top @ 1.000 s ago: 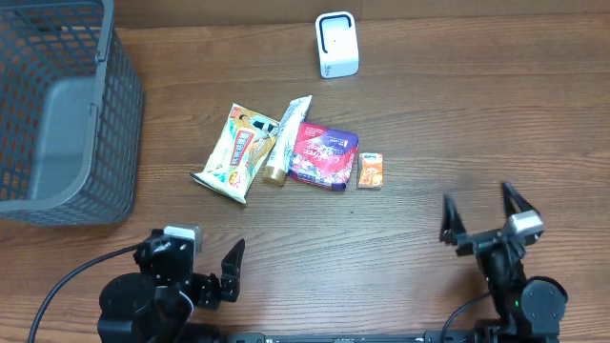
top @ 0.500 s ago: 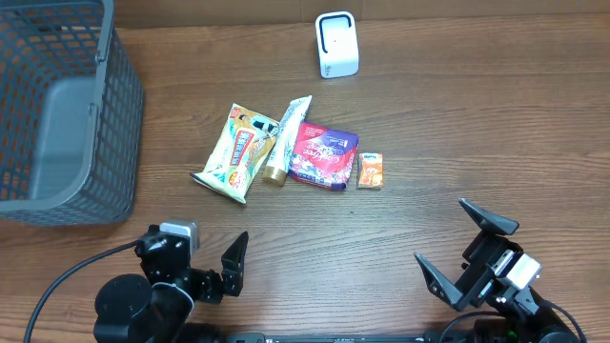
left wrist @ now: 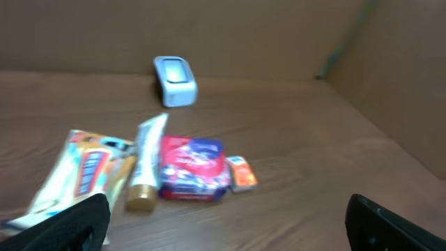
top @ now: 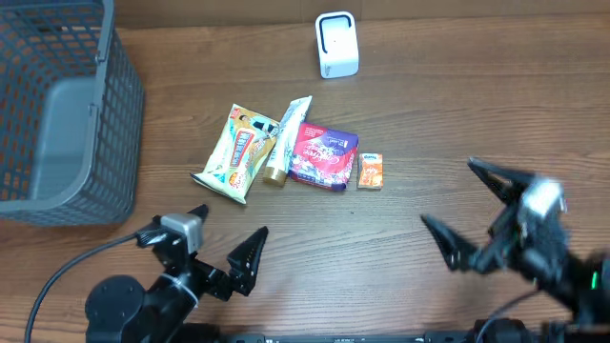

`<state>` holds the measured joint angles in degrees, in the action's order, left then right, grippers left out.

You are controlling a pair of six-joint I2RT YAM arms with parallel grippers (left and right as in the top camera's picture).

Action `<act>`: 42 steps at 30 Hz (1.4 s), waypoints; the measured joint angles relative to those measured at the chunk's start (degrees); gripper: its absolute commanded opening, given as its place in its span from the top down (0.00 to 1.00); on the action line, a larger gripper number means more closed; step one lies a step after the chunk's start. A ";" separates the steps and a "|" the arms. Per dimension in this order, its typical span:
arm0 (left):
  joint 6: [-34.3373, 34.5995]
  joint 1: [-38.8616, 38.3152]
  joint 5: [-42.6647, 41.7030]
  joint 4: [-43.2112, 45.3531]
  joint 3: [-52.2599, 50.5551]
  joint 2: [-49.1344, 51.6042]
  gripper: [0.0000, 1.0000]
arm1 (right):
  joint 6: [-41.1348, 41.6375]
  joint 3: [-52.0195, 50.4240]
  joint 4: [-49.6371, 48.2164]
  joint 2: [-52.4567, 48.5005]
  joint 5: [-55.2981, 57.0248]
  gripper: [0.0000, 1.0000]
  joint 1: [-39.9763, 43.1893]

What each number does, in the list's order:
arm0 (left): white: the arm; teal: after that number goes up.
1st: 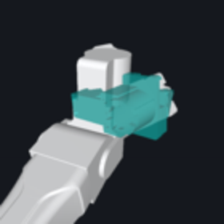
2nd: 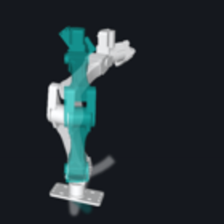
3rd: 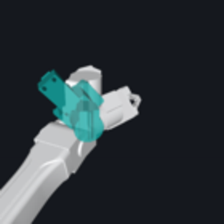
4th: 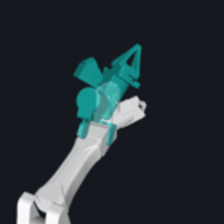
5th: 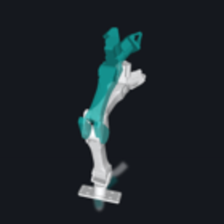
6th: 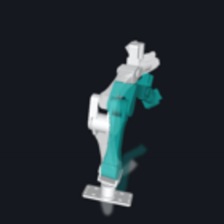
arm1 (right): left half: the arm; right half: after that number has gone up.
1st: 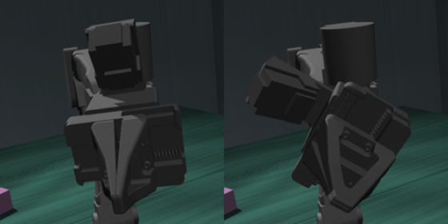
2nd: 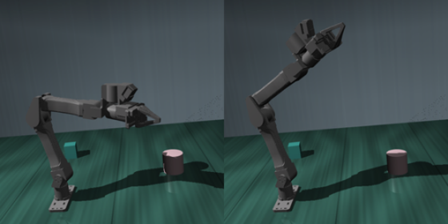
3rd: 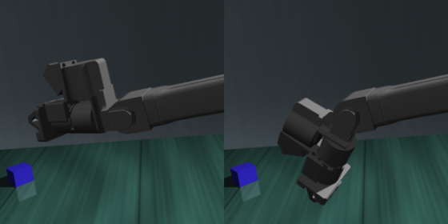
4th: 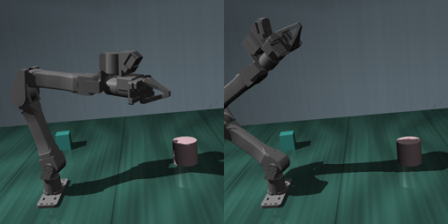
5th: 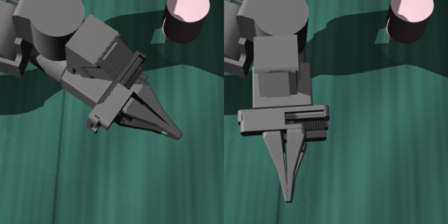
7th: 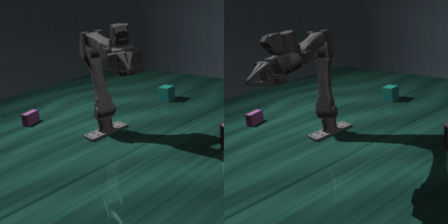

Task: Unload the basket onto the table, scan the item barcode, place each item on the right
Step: 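Raise the right gripper and move it toward the small orange box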

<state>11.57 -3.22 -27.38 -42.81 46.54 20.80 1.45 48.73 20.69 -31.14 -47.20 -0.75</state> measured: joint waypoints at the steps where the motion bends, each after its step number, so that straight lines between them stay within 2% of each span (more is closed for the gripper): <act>1: -0.17 0.00 -1.22 0.09 0.00 1.20 0.00 | -0.15 2.58 1.33 -3.39 -1.25 0.00 0.00; 4: -1.29 0.00 -4.66 0.13 0.00 6.56 0.00 | -0.17 7.82 1.75 -12.17 -8.81 0.00 0.00; 9: -3.30 0.00 -8.46 -1.36 0.90 17.14 0.00 | 2.64 8.72 -6.80 -21.77 -25.42 0.00 -0.02; 13: -7.72 0.00 -9.18 -8.59 8.09 26.34 0.00 | 6.25 8.76 -8.20 -26.95 -32.06 0.00 -0.02; 18: -10.78 0.00 -3.52 -17.84 22.43 34.21 0.00 | 11.78 8.76 -7.10 -27.21 -27.91 0.00 -0.04; 21: -11.78 0.00 -0.09 -18.36 26.80 35.71 0.00 | 13.77 9.09 0.98 -27.23 -19.96 0.00 -0.50; 25: -12.02 0.00 2.23 -18.45 27.12 35.98 0.00 | 15.02 9.55 12.96 -27.28 -3.89 0.00 -3.65; 29: -12.02 0.00 3.04 -18.53 27.12 36.02 0.00 | 15.06 9.55 14.27 -27.32 4.52 0.00 -5.31; 35: -12.02 0.00 3.48 -18.56 27.12 36.02 0.00 | 15.04 9.55 10.10 -27.32 3.02 0.00 -5.33; 42: -12.02 0.00 3.65 -18.56 27.12 36.02 0.00 | 16.68 9.57 11.32 -27.85 3.23 0.00 -5.77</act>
<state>-0.45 -3.22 -23.73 -61.36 73.67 56.82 18.13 58.30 32.01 -58.98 -43.97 -6.52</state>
